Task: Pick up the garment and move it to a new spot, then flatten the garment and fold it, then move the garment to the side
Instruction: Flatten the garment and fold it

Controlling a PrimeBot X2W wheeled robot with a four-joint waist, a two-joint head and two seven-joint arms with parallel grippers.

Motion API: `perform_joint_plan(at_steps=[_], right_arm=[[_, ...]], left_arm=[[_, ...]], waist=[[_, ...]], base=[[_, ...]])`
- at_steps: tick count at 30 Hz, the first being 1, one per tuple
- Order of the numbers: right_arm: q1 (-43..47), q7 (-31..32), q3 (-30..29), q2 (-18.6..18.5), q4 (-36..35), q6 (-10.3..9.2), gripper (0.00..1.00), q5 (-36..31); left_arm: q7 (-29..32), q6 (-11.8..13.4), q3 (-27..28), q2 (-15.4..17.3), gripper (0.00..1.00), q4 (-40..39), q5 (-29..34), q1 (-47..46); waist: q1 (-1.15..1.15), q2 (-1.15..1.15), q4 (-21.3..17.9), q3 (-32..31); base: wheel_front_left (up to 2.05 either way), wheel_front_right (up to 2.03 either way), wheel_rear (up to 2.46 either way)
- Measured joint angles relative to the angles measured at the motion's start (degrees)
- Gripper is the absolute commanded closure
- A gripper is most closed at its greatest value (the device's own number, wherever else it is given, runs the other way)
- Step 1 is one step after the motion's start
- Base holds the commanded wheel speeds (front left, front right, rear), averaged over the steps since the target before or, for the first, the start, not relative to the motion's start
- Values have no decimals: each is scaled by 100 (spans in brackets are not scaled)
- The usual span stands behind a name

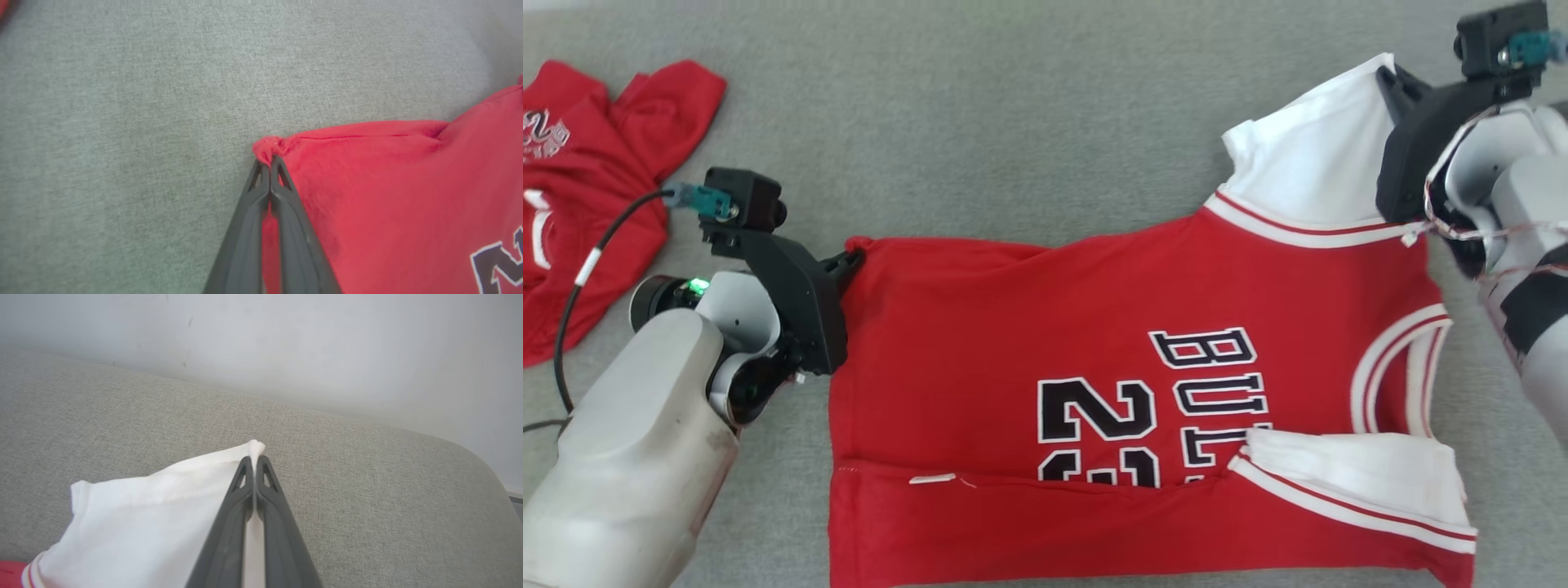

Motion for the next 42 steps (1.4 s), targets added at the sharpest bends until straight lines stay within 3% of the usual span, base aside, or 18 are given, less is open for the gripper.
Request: perform_joint_plan(at_steps=[11, 20, 33, 37, 42], right_arm=[[1393, -1327, 115, -141, -1117, 0, 100, 403], [2519, -1733, -191, -341, -2018, 0, 100, 427], [4515, -1691, -1571, -415, -3609, 0, 100, 33], [5182, -1564, -2074, -332, -4109, 0, 100, -226], [5995, -1251, -2824, 13, -4863, 0, 100, -594]], left_arm=[[-660, 207, 125, 194, 100, -120, 56, 431], [-1089, 397, 181, 348, 100, -641, 97, 980], [-1763, 1090, 182, 657, 100, -1970, 268, 2299], [-1924, 1337, 229, 676, 100, -2343, 267, 2618], [-2171, 1463, 275, 703, 100, -2554, 265, 2926]], waist=[[-1, 0, -373, -393], [-1, -1, -542, -630], [-1, -1, -502, -850], [0, 0, -433, -881], [0, 0, -346, -920]], base=[[0, 0, 0], [0, 0, 0], [0, 0, 0], [0, 0, 0], [0, 0, 0]])
